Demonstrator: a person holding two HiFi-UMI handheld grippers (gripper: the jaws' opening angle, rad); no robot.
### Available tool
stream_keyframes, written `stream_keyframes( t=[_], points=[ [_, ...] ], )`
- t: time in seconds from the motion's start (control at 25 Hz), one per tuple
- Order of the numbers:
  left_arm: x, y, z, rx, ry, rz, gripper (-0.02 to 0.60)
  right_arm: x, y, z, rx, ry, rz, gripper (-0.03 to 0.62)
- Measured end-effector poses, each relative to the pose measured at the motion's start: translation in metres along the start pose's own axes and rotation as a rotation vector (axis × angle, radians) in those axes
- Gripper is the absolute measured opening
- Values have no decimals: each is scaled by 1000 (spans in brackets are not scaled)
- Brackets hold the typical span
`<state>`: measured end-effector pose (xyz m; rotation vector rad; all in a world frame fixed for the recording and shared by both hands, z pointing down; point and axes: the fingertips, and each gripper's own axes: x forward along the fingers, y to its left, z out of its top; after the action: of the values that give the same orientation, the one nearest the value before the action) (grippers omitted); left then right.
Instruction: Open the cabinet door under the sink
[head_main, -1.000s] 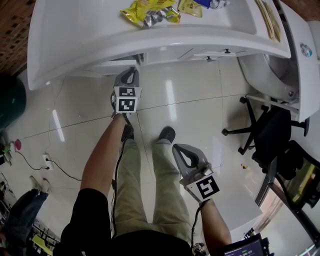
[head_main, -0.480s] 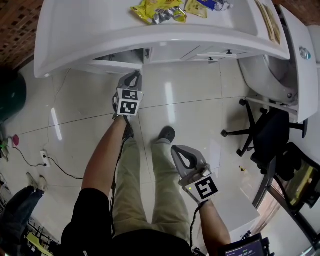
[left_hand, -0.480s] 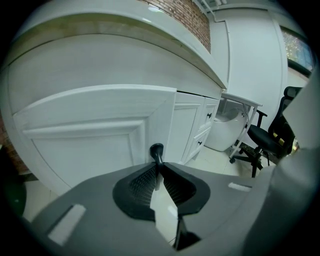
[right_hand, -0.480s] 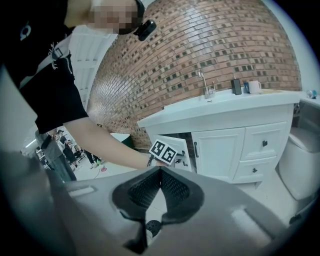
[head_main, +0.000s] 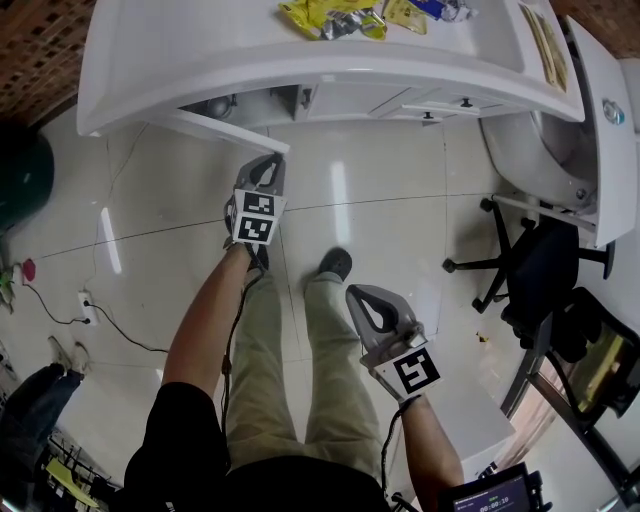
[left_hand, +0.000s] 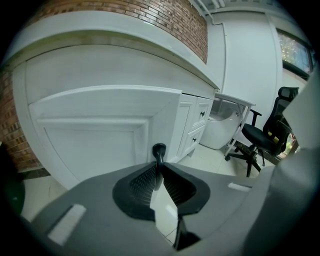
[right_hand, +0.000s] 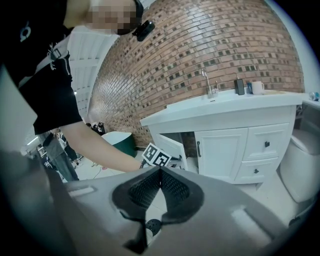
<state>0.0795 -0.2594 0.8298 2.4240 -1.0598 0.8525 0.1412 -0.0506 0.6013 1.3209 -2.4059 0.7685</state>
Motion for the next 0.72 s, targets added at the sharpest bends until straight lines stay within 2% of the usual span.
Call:
stream_keyframes(
  t=[0.72],
  points=[
    [-56, 4, -53, 45, 12, -79, 58, 16, 36, 1, -22, 21, 15, -9]
  ],
)
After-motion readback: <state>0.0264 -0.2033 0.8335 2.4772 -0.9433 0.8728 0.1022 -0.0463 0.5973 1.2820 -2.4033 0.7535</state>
